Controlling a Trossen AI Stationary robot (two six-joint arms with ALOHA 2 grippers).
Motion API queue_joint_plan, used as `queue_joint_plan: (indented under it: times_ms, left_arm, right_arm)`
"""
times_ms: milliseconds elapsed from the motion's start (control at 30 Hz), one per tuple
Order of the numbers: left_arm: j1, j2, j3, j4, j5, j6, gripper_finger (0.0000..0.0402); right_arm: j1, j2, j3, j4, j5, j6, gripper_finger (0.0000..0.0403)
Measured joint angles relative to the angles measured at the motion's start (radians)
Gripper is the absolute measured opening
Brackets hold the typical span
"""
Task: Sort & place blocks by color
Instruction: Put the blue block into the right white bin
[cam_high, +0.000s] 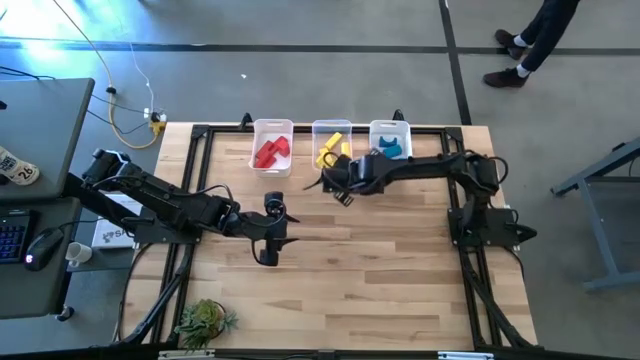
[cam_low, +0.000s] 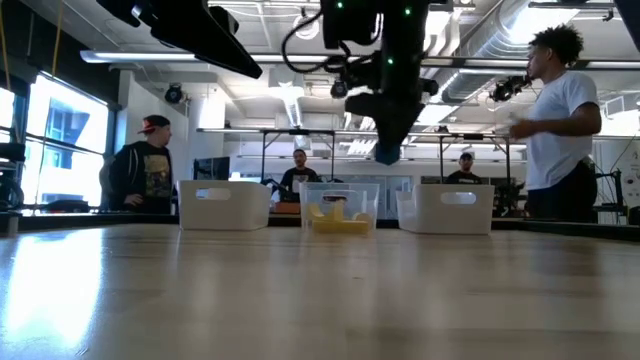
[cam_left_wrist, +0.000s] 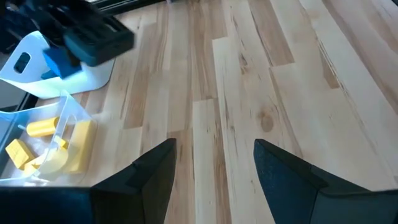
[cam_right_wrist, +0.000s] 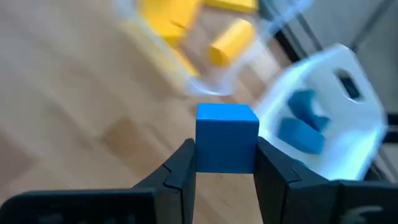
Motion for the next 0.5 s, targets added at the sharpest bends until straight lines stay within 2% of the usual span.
queue_joint_plan:
  times_ms: [100, 233, 500]
  left_arm:
    - [0.000, 0.000, 0.000, 0.000, 0.006, -0.010, 0.0203]
    - [0.005, 0.000, 0.000, -0.003, 0.070, -0.035, 0.0204]
    - [0.049, 0.000, 0.000, -0.003, 0.228, -0.061, 0.0204]
  right_arm:
    - [-0.041, 0.000, 0.000, -0.081, 0.034, 0.045, 0.0095]
    - [-0.106, 0.000, 0.000, -0.187, 0.053, 0.126, 0.0095]
    - [-0.226, 0.000, -0.001, -0.230, 0.047, 0.189, 0.0095]
